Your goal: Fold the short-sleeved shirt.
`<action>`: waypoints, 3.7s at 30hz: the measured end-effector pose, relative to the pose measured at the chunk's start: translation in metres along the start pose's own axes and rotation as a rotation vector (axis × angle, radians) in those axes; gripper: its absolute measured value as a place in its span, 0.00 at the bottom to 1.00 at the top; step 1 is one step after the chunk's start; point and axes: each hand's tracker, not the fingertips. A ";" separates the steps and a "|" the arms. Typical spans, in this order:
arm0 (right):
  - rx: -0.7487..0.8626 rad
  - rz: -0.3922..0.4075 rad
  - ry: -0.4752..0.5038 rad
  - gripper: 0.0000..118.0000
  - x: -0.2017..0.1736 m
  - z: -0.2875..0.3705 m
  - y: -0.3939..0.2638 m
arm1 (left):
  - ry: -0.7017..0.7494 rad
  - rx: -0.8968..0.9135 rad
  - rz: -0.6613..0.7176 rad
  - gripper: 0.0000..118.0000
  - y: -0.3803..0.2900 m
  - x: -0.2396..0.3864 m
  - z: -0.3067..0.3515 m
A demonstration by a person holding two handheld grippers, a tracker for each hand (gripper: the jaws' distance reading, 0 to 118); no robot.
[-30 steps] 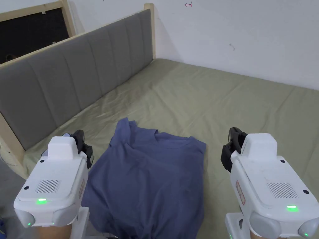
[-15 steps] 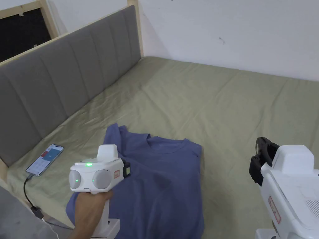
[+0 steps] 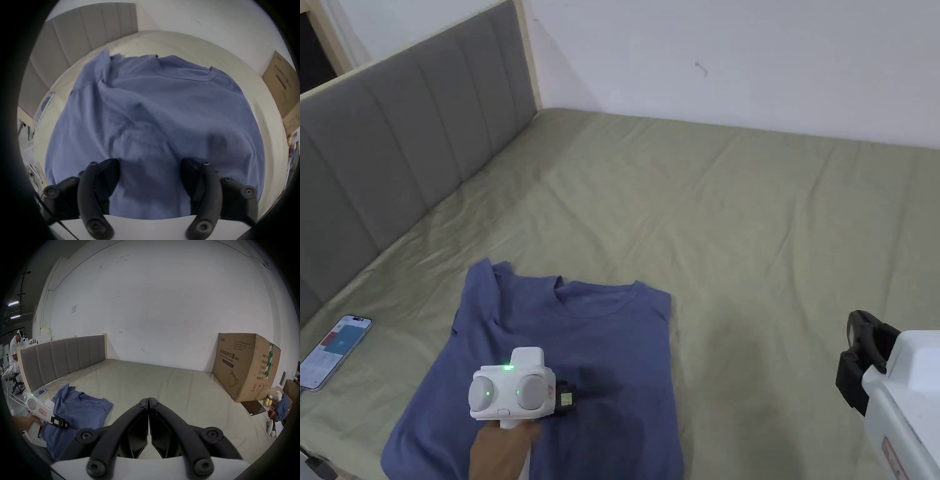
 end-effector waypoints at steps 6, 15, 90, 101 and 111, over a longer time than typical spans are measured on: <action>-0.007 -0.031 -0.013 0.00 0.011 0.004 -0.003 | -0.023 0.025 -0.067 0.00 0.000 0.003 0.006; 0.040 -0.047 -0.026 0.00 0.026 0.027 0.006 | -0.300 0.242 0.096 0.00 0.014 -0.016 0.101; 0.182 -0.096 -0.330 0.00 0.145 0.169 0.015 | -0.443 0.968 -0.272 0.85 -0.012 0.203 0.281; 0.202 -0.084 -0.309 0.00 0.136 0.166 0.022 | -0.358 0.941 -0.250 0.00 -0.011 0.172 0.265; 0.182 -0.089 -0.302 0.00 0.137 0.162 0.016 | -0.360 0.561 -0.222 0.00 -0.009 0.168 0.211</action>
